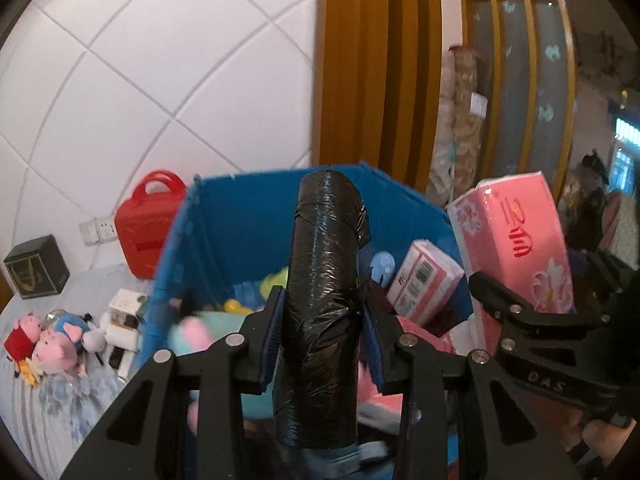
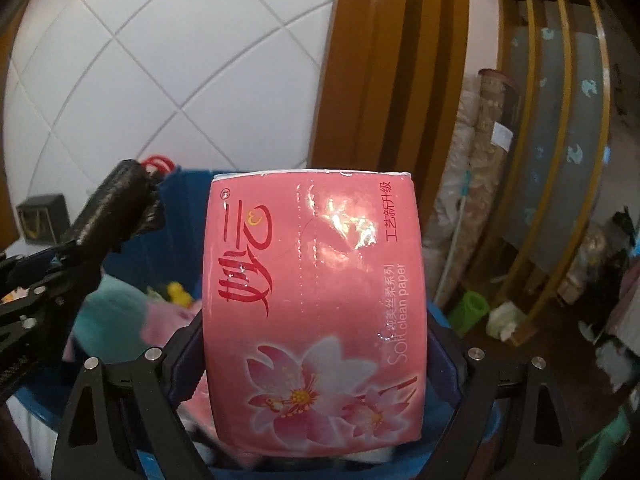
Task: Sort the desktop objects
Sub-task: 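Carry the black bag and tissue pack into the blue crate and open both grippers, then withdraw both tools from the crate back over the bed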
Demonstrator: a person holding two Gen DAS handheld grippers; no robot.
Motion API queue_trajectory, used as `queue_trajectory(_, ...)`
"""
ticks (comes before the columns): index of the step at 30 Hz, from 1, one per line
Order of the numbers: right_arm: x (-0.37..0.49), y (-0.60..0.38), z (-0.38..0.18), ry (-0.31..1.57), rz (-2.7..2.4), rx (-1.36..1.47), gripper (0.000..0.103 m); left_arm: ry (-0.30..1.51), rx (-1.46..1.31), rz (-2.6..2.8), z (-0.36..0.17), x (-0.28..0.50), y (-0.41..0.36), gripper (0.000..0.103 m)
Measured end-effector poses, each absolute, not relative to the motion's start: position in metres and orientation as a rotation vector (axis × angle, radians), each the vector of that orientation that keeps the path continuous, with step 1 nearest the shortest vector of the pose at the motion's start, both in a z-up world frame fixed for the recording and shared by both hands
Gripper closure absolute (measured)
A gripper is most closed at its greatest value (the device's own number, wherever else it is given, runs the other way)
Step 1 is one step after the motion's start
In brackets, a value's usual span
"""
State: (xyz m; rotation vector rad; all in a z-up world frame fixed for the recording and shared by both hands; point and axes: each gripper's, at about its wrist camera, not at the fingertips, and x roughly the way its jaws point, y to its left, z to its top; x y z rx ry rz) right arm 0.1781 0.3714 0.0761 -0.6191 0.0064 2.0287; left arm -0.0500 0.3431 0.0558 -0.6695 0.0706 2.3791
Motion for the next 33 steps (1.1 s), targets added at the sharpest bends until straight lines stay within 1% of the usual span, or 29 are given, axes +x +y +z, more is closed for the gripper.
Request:
queue_trajectory(4,0.191,0.393,0.065,-0.004,2.048,-0.644,0.012,0.111,-0.736,2.39,0.046,-0.046,0.371,0.068)
queue_trajectory(7,0.195,0.405,0.06,0.014,2.07,-0.66,0.012,0.123,-0.769,2.403,0.039,-0.048,0.377,0.068)
queue_trajectory(11,0.191,0.409,0.055,-0.011,2.074,-0.687,0.012,0.132,-0.811,2.426,0.034,-0.05,0.378,0.066)
queue_trajectory(13,0.192,0.415,0.054,-0.02,2.069,-0.694,0.011,0.127,-0.81,2.453,0.035,-0.049,0.376,0.056)
queue_trajectory(15,0.193,0.414,0.053,-0.036,2.063,-0.685,0.002,0.116,-0.805,2.473,0.037,-0.048,0.371,0.026)
queue_trajectory(16,0.194,0.414,0.054,-0.047,2.061,-0.678,0.0,0.108,-0.797,2.48,0.038,-0.046,0.367,0.022)
queue_trajectory(17,0.196,0.414,0.055,-0.06,2.064,-0.67,0.0,0.101,-0.783,2.486,0.039,-0.043,0.363,0.02)
queue_trajectory(28,0.202,0.383,0.054,-0.2,2.052,-0.654,0.0,0.057,-0.796,2.506,0.044,-0.023,0.333,0.019)
queue_trajectory(33,0.2,0.371,0.054,-0.203,2.092,-0.646,0.0,0.057,-0.785,2.532,0.047,-0.015,0.324,0.019)
